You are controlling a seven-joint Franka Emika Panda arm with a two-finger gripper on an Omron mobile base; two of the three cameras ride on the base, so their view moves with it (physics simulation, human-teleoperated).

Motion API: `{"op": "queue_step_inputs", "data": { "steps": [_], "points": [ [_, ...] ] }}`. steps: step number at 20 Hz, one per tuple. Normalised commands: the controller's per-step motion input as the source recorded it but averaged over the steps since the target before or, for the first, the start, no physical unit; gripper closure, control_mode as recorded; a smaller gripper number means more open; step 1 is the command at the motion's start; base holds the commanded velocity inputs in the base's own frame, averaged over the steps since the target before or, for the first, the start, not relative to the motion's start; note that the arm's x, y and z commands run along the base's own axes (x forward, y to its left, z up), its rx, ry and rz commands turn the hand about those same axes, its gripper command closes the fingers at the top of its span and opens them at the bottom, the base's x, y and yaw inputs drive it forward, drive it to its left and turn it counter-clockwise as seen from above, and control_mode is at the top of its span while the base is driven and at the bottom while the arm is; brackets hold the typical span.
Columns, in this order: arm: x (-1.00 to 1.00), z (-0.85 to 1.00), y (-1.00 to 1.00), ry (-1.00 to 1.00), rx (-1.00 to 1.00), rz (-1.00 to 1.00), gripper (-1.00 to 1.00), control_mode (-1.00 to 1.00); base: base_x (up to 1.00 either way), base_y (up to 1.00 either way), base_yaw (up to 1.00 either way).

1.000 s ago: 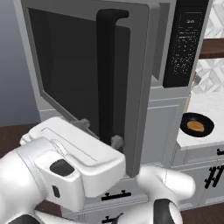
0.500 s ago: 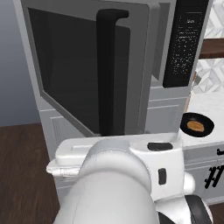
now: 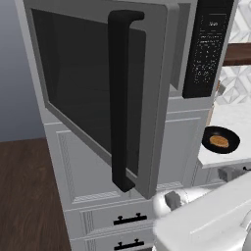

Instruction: Open the microwave, place the bowl with waffle inside the microwave, then close the microwave door and turn it on.

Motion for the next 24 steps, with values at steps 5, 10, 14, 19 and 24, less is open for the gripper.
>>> {"op": "queue_step_inputs", "data": {
  "steps": [5, 10, 14, 19, 24],
  "points": [
    [-0.22, 0.03, -0.74, -0.05, 0.20, 0.51, -1.00, -1.00, 0.00, 0.00, 0.00],
    [0.15, 0.03, -0.51, 0.03, 0.29, 0.60, -1.00, -1.00, 0.00, 0.00, 0.00],
    [0.82, 0.00, -0.46, 0.00, 0.36, 0.56, -1.00, -1.00, 0.00, 0.00, 0.00],
    [1.00, -0.18, -0.18, 0.02, 0.35, 0.59, -1.00, -1.00, 0.00, 0.00, 0.00],
    [1.00, -0.24, -0.10, 0.01, 0.35, 0.49, -1.00, -1.00, 0.00, 0.00, 0.00]
  ]
}}
